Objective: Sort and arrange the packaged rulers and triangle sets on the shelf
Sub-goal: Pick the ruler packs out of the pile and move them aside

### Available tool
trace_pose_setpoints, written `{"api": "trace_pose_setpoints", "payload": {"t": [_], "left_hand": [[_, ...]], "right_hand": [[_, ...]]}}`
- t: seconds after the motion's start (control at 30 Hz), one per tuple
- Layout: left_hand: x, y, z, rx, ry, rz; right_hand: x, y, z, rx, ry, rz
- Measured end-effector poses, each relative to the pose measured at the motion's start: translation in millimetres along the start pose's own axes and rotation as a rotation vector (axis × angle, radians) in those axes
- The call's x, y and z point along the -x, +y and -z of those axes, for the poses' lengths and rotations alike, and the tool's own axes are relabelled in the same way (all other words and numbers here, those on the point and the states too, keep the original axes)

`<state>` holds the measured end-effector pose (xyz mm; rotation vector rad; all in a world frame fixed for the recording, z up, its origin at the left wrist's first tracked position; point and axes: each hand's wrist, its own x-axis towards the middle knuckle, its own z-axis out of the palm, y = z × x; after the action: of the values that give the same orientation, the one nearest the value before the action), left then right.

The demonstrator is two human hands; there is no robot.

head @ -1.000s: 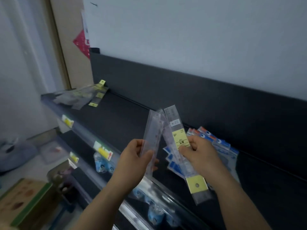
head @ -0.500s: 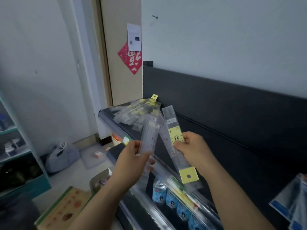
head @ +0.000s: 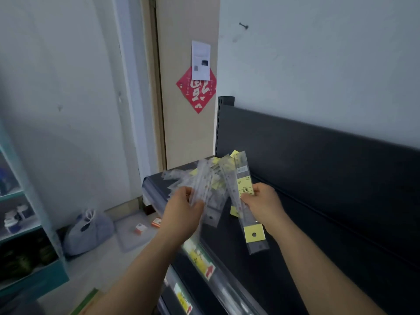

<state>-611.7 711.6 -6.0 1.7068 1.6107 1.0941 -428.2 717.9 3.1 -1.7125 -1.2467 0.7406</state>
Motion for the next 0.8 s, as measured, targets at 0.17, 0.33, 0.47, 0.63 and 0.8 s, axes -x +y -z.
{"api": "trace_pose_setpoints", "payload": {"t": [0.17,0.33,0.47,0.63,0.8], "left_hand": [[-54.9,-8.8,-13.6,-0.080,-0.041,-0.007],[-99.6,-13.3,-21.6,-0.181,-0.093,-0.082],[-122.3,-20.5,-25.7,-0.321,-0.153,-0.172],[-135.7,-29.5,-27.4,-0.570,-0.167,-0.283],[-135.2,-32.0,-20.5,-0.612,-0.181,-0.412]], "right_hand": [[-42.0,3.0,-26.5,0.017,0.031,-0.041],[-65.6,-2.3,-48.4,0.059,0.117,-0.036],[-69.4,-7.4,-60.7,0.197,0.182,-0.021],[-66.1,-13.8,-67.7,0.694,0.170,-0.010],[-53.9,-19.5,-68.5,0.765,0.205,0.014]]}}
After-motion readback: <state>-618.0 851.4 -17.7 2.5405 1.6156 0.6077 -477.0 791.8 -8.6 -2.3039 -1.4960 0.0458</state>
